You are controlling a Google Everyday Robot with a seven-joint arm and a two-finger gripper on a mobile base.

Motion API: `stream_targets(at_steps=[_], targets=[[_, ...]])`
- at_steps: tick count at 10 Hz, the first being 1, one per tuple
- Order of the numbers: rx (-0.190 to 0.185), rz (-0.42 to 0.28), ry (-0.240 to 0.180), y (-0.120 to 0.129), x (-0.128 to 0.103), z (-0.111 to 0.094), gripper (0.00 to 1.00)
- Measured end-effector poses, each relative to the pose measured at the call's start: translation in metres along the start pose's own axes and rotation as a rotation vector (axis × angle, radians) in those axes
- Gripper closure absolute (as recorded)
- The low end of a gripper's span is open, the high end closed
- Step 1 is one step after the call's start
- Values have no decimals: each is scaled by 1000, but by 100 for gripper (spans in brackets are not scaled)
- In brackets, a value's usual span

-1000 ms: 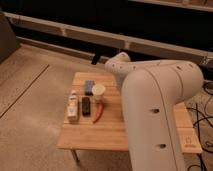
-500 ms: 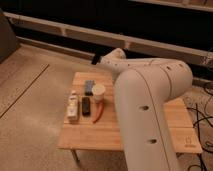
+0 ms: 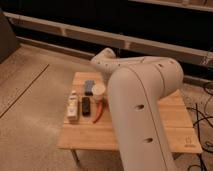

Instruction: Drag the ceramic bowl in a circle

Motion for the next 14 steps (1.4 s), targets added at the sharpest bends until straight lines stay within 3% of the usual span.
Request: stream_targets(at_steps=[2,3,8,9,14], targets=[[-6,-17,9,9,6,3,98],[-9,-19,12,10,8,3,92],[-43,35,12,9,13,-2,42],[-51,47,12,8,15,-3,39],[-68,70,22,6,23,-2,38]])
